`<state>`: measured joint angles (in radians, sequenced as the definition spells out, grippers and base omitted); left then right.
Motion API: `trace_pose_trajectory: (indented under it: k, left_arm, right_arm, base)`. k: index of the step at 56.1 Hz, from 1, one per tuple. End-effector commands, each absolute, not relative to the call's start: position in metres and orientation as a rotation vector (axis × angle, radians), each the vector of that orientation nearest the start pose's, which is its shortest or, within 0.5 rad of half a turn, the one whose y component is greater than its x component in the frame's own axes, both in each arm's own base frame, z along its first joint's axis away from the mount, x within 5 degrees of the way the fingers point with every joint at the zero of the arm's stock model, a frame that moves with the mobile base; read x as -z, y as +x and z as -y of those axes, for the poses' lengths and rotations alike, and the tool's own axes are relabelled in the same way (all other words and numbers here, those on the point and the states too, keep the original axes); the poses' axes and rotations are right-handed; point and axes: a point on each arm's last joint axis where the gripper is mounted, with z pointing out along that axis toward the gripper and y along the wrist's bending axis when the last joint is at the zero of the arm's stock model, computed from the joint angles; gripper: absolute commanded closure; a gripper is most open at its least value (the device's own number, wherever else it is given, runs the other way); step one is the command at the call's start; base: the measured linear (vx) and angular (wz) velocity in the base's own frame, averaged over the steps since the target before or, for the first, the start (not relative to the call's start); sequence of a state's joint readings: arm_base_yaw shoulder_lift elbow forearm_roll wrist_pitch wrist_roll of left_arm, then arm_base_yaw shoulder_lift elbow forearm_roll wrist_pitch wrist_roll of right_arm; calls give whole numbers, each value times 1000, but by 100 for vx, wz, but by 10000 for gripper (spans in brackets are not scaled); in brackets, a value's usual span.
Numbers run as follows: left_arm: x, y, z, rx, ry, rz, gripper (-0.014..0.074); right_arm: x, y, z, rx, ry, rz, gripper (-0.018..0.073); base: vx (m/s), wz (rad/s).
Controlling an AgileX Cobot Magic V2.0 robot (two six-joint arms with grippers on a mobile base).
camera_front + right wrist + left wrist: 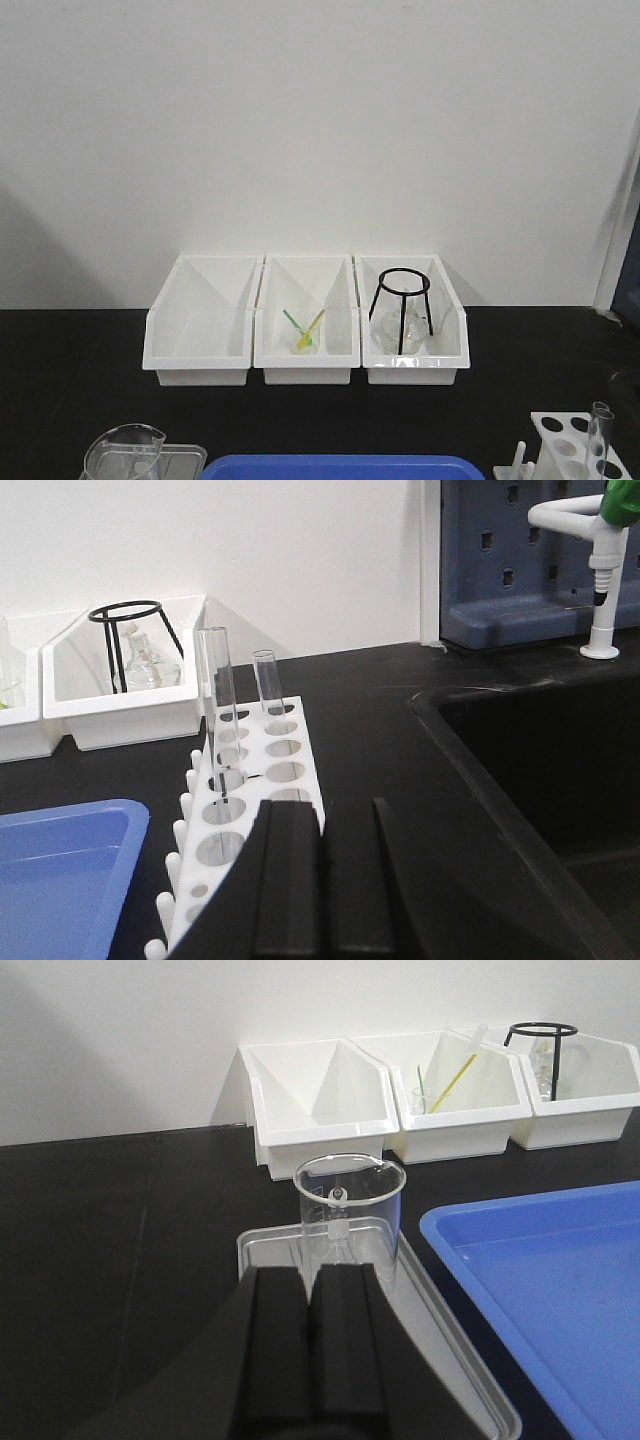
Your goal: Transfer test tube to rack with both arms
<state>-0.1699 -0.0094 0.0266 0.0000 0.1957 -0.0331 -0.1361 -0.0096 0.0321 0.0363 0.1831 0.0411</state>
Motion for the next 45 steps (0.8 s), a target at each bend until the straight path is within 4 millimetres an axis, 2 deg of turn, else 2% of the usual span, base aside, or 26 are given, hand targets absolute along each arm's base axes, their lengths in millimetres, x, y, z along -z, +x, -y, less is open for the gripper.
trace_pose_trajectory:
  k: [1,24,37,45]
  left_arm:
    - [-202,54,9,162,100,-1583,603]
    - [-202,54,9,162,100,-1583,603]
    - [-202,54,9,162,100,-1583,603]
    - [-202,54,9,162,100,-1583,603]
  right_arm:
    - [-190,56,8,53,163,-1596,570]
    - [-190,56,7,50,160,-1596,570]
    - [-190,57,-1,-68,36,-1604,570]
    - [-190,57,-2,-77,28,-1605,570]
  base:
    - [0,0]
    - [0,0]
    - [0,0]
    - [0,0]
